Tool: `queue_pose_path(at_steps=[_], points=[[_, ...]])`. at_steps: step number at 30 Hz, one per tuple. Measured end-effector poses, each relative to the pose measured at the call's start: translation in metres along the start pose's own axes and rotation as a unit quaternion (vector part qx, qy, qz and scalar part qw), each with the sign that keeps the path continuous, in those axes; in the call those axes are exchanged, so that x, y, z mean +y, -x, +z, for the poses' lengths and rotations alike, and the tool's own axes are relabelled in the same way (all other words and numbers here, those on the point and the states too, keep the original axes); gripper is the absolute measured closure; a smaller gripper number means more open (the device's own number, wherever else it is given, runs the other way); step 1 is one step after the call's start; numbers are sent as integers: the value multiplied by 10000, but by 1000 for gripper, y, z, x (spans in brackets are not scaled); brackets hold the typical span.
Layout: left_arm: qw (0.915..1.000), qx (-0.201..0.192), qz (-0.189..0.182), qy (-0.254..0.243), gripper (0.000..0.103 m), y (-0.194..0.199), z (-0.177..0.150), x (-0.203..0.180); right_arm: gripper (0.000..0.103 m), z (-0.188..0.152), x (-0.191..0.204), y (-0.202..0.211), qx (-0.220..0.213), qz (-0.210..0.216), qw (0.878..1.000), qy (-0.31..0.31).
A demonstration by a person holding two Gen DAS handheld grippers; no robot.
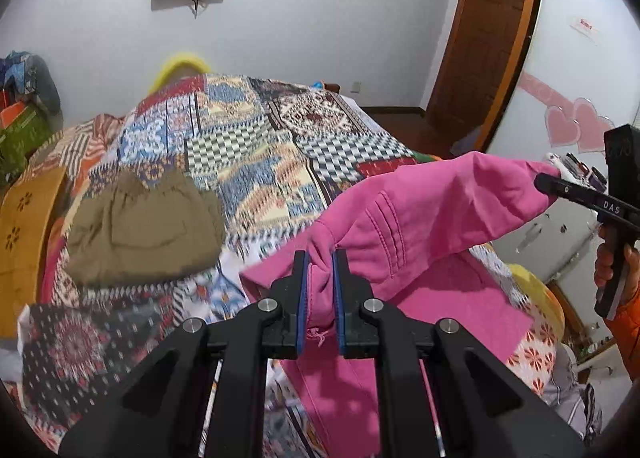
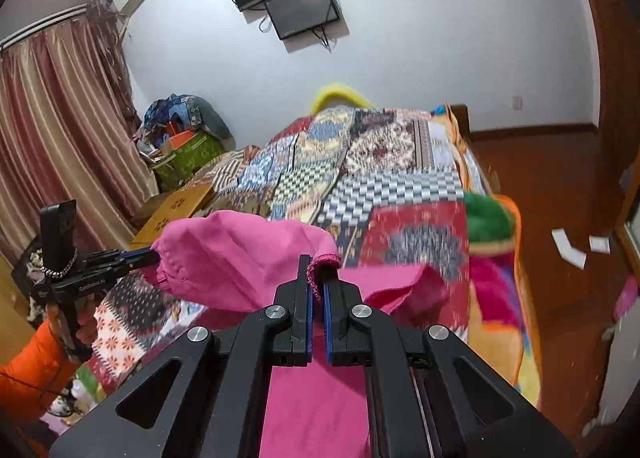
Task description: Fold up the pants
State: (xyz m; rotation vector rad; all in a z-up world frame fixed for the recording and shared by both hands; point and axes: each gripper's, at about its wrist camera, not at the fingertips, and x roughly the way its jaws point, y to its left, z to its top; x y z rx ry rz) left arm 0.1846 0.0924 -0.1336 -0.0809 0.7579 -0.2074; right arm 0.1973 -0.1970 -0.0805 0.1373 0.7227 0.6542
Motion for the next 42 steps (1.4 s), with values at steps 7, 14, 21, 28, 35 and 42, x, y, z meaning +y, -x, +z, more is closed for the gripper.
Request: queue_pose_path(at_steps=[7, 14, 21, 28, 35, 42], points=[[9995, 253, -78, 172, 92, 4, -41, -3, 99, -43, -7, 4, 315, -30, 9990, -315], [9985, 436, -214, 264, 92, 9, -68, -9, 99, -72, -7, 9, 564, -169, 9976, -357], [9978, 558, -245, 242, 92, 15, -87, -15, 99, -99, -2, 4, 844, -412, 9955, -87], [9973, 688, -235, 129, 92, 16, -101, -22, 99, -115, -1, -2, 1069, -627, 9922, 154], [9969, 783, -103, 55, 87, 21, -110, -22, 98, -118, 1, -3, 1275, -716, 9891, 188], [9977, 676, 29, 70, 87, 41, -106, -13, 91, -114, 0, 17, 1324, -999, 9859, 234]])
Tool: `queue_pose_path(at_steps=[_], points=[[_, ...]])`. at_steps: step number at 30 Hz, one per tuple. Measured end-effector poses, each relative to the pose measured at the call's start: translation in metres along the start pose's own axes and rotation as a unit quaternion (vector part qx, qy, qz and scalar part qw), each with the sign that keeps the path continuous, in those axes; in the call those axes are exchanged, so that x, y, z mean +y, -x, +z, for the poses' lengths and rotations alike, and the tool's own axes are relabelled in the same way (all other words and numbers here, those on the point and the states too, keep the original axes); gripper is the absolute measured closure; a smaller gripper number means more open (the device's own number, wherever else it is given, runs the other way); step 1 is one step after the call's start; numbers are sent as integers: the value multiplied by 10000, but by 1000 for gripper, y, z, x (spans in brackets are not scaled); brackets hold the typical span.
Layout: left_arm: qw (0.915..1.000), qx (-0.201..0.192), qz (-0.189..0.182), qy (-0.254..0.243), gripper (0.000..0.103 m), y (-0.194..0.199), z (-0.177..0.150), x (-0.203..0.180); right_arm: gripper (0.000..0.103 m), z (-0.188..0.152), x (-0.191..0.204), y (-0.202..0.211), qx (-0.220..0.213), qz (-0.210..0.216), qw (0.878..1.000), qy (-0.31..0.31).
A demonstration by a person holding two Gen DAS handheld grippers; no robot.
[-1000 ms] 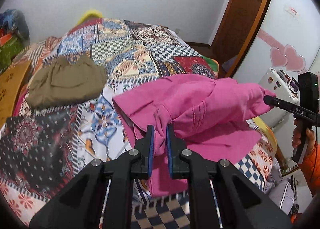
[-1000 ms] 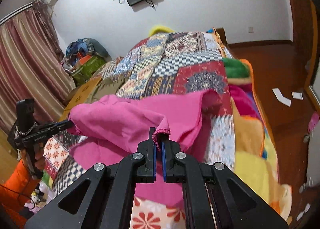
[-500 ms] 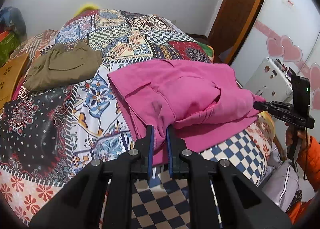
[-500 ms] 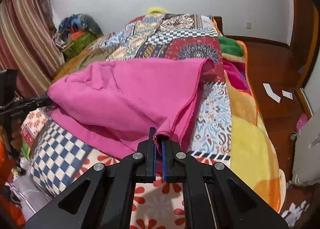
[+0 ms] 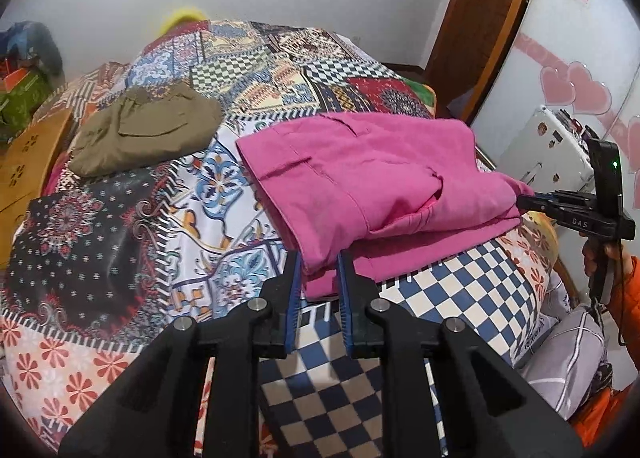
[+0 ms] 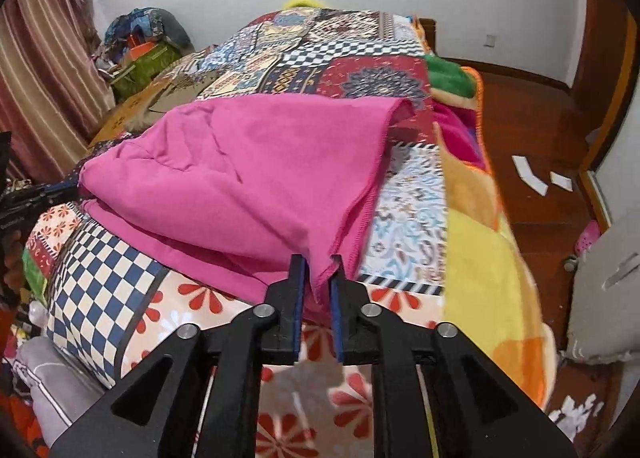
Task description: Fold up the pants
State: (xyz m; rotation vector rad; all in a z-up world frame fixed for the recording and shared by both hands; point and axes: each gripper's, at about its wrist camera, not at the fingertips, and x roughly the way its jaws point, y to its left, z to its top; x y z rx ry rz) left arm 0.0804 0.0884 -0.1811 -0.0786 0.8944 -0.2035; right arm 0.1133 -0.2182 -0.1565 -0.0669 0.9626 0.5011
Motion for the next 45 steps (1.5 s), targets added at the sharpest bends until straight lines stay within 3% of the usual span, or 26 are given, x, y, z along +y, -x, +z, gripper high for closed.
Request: queue_pose_path(at_steps=[7, 11, 13, 17, 22, 29, 33, 36, 41, 45], points=[[9998, -150, 126, 67, 87, 14, 18, 7, 89, 17, -1, 33, -309, -17, 9993, -190], [9998, -183, 34, 59, 85, 6, 42, -3, 69, 38, 14, 34, -623, 174, 9977, -198], [9999, -128, -75, 58, 80, -6, 51, -12, 68, 48, 29, 25, -668, 348, 9971, -94], [9994, 210, -258, -2, 80, -36, 50, -28, 68, 54, 58, -7, -462, 576, 9972, 96], [9981, 516, -310, -142, 80, -54, 27, -37, 68, 32, 69, -47, 251, 684, 9969, 292], [9979, 501, -336, -224, 77, -51, 10, -34, 68, -1, 21, -41, 571, 407, 9974, -176], [9976, 524, -320, -308, 76, -49, 10, -35, 68, -12, -2, -25, 607, -177, 9979, -170], [9978, 540, -196, -319, 63, -46, 11, -32, 68, -18, -20, -14, 607, -458, 9968, -260], [9991, 376, -50, -181, 62, -29, 21, -21, 68, -2, -38, 6, 239, -453, 9973, -530], [9995, 134, 285, -44, 50, -24, 46, -7, 68, 27, -36, 5, -75, -366, 9978, -538]])
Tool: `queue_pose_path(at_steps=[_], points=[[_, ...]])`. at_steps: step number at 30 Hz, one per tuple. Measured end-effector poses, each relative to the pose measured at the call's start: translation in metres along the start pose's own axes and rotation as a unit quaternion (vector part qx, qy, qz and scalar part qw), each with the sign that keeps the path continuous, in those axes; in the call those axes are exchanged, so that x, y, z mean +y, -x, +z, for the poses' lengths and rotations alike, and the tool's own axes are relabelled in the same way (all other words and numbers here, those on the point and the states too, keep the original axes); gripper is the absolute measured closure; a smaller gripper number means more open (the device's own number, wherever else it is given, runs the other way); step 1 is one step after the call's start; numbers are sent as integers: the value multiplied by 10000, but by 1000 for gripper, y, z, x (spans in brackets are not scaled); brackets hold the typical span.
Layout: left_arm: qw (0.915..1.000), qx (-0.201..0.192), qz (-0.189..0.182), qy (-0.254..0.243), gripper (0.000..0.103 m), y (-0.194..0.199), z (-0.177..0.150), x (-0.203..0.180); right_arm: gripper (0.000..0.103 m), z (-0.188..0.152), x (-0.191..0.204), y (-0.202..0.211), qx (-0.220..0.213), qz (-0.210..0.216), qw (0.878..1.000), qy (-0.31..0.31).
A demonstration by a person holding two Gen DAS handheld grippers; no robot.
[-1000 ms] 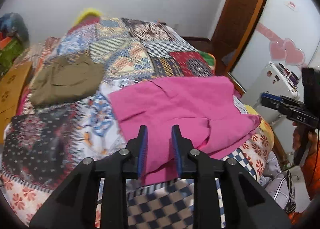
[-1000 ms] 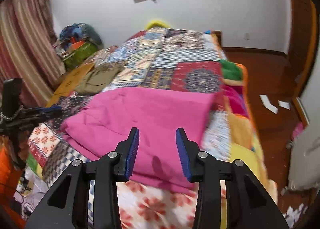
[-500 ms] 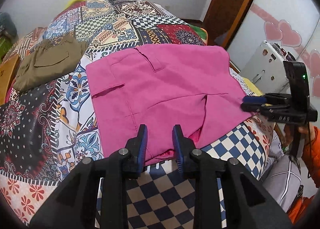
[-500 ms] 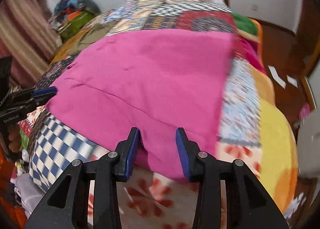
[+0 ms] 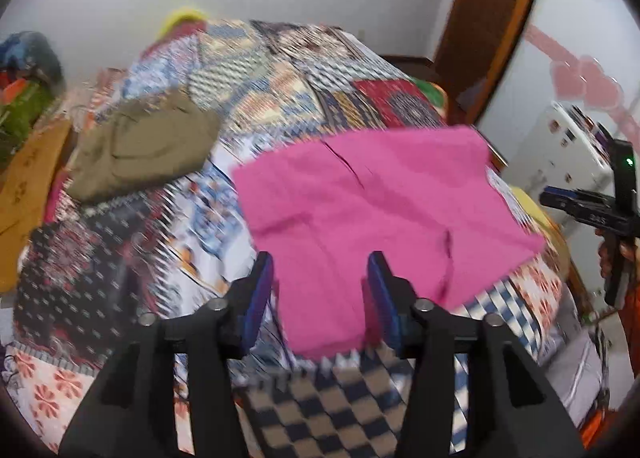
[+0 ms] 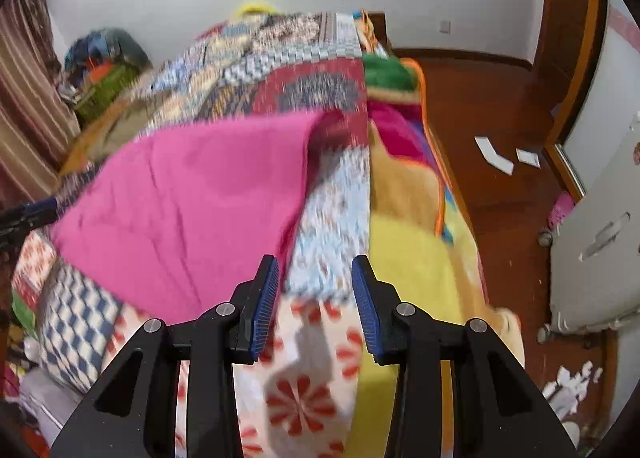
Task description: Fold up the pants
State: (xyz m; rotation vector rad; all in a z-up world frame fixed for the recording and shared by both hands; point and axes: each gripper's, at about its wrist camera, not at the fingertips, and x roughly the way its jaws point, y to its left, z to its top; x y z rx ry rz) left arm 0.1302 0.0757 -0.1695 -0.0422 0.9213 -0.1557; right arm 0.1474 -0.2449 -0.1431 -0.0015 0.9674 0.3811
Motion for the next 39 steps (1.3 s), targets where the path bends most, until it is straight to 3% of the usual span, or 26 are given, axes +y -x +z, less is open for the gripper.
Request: queue_pose_path(at_steps=[5, 9, 13, 21, 24, 26, 29, 33, 37, 39], points=[[9994, -172, 213, 197, 48, -11, 35, 18, 61, 30, 8, -17, -261, 72, 9996, 105], [9991, -184, 342, 193, 48, -31, 60, 24, 61, 49, 7, -42, -215, 252, 9994, -50], [9993, -28, 340, 124, 48, -63, 76, 23, 61, 64, 4, -68, -60, 160, 9999, -16], [9988, 466, 142, -102, 48, -115, 79, 7, 61, 76, -15, -104, 269, 733, 9958, -473], [9976, 557, 291, -283, 48, -123, 72, -1, 67, 78, -18, -105, 210, 1003, 9929, -606], [9973, 589, 317, -309, 48, -128, 68, -2, 77, 80, -20, -105, 147, 1135, 9912, -666], [9975, 616, 269, -238, 48, -131, 65, 1, 92, 84, -17, -104, 0, 1094, 9925, -550], [9976, 635, 240, -127, 47, -135, 61, 4, 95, 87, -13, -100, -249, 854, 9951, -437], [9974, 627, 323, -143, 45, -137, 57, 3, 97, 89, -12, -108, -102, 278, 9992, -261], [9974, 634, 335, -114, 44, -137, 57, 4, 97, 89, -18, -112, 12, -205, 9996, -192]])
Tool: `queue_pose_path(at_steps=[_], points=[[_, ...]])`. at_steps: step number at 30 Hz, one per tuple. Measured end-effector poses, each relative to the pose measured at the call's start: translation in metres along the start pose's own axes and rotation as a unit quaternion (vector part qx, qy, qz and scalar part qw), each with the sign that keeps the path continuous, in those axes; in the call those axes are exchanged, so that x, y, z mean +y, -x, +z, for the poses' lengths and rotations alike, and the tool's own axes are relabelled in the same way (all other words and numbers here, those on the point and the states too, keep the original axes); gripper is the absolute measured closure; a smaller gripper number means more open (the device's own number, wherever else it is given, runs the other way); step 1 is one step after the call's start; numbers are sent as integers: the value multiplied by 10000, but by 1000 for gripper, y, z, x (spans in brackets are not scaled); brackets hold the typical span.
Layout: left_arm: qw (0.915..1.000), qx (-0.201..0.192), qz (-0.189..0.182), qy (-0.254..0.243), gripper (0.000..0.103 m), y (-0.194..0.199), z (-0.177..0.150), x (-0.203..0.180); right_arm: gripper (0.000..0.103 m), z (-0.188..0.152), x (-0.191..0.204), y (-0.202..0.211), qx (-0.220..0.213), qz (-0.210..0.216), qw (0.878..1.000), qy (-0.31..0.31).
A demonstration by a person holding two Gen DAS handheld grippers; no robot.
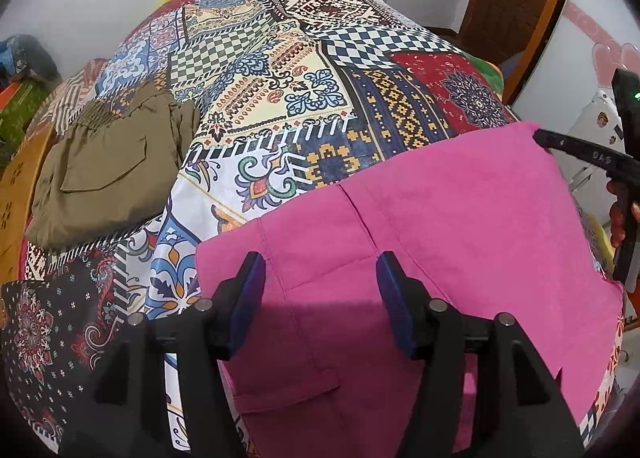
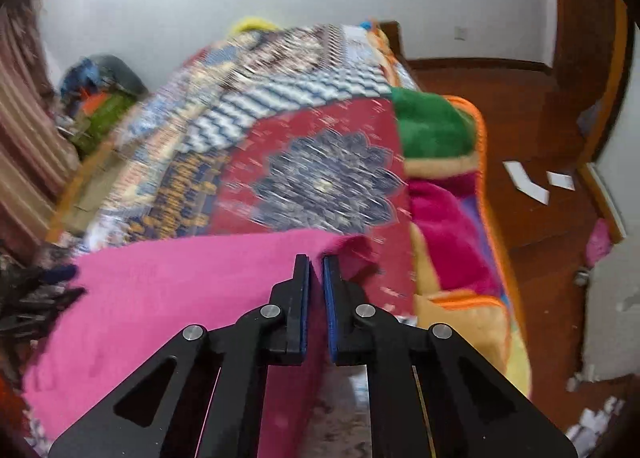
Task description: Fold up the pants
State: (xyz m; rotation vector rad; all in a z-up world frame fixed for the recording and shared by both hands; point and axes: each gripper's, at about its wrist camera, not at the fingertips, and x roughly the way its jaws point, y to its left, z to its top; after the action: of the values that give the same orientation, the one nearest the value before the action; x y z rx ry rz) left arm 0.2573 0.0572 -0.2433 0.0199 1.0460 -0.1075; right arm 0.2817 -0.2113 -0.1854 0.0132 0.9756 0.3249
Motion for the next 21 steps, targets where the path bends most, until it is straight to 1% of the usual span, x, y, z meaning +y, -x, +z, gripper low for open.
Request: queue_pose_path(at_steps=[1, 2, 3, 4, 6, 8, 9, 11, 12, 13, 14, 15, 16, 17, 19, 21], points=[[10000, 0, -5, 23, 43, 1, 0, 1, 97, -1, -5, 1, 21, -348, 9994, 59], [10000, 0, -5, 45, 43, 1, 0, 2, 96, -1, -10, 5, 4, -470, 9989, 21], [10000, 1, 20, 70, 44, 3, -1, 3, 96, -1, -16, 11, -39, -411, 9991, -62], [10000, -10, 43, 77, 44, 5, 0, 3, 96, -2, -19, 21, -123, -240, 9995, -147], [9999, -103, 83, 86, 44, 13, 1, 5, 96, -3, -13, 38, -274, -123, 9995, -7], [9995, -263, 99, 130, 44, 24, 5, 8, 96, -1, 6, 50, -339, -16, 9987, 376], [9993, -320, 102, 151, 44, 28, 7, 9, 95, 1, 16, 52, -314, 153, 9982, 492], [9986, -457, 137, 225, 44, 35, 13, 13, 90, 3, 34, 50, -261, 550, 9965, 567], [9985, -478, 115, 255, 48, 37, 15, 14, 89, 5, 46, 46, -202, 800, 9947, 607], [9984, -477, 41, 287, 56, 37, 18, 16, 88, 7, 55, 41, -146, 941, 9933, 650], [9986, -441, -20, 291, 60, 36, 20, 16, 88, 8, 67, 33, -33, 1113, 9911, 724], [9989, -382, -68, 276, 68, 33, 22, 16, 88, 8, 79, 23, 94, 1239, 9890, 806], [9992, -309, -90, 228, 71, 28, 23, 15, 88, 6, 88, 14, 224, 1319, 9870, 895], [9996, -235, -90, 162, 71, 23, 23, 13, 88, 4, 96, 5, 374, 1332, 9853, 1006], [9999, -22, -68, 75, 71, 8, 21, 10, 88, 0, 102, -17, 668, 1131, 9840, 1208], [9999, 118, -42, 111, 71, -3, 18, 14, 88, -3, 94, -28, 817, 1149, 9830, 1177]])
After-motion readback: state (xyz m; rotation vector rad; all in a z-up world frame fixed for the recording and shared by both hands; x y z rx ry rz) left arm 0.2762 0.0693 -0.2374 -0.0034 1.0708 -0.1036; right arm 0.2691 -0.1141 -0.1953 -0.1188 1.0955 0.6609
